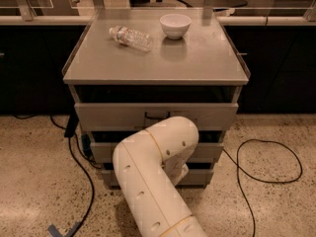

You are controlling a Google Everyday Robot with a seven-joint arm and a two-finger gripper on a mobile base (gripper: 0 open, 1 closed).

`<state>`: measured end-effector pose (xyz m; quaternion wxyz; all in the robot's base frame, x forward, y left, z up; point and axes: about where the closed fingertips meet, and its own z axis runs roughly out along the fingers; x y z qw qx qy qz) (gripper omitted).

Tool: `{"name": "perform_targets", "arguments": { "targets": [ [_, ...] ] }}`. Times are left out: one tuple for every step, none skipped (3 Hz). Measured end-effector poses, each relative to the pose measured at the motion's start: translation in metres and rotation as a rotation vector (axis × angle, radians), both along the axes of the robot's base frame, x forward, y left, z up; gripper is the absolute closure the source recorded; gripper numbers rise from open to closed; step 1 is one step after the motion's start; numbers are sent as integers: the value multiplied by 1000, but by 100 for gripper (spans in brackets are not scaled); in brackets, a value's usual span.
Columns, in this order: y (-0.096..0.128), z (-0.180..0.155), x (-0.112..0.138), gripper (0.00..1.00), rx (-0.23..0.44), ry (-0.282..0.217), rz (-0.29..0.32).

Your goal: Open bottom drawer

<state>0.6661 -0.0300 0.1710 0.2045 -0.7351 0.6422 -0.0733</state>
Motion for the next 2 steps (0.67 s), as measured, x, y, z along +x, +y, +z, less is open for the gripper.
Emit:
{"name": "perform_targets", "arguments": {
  "targets": [
    [30, 18, 26, 0, 66, -40, -45],
    [30, 18, 26, 0, 66, -40, -45]
  ]
}}
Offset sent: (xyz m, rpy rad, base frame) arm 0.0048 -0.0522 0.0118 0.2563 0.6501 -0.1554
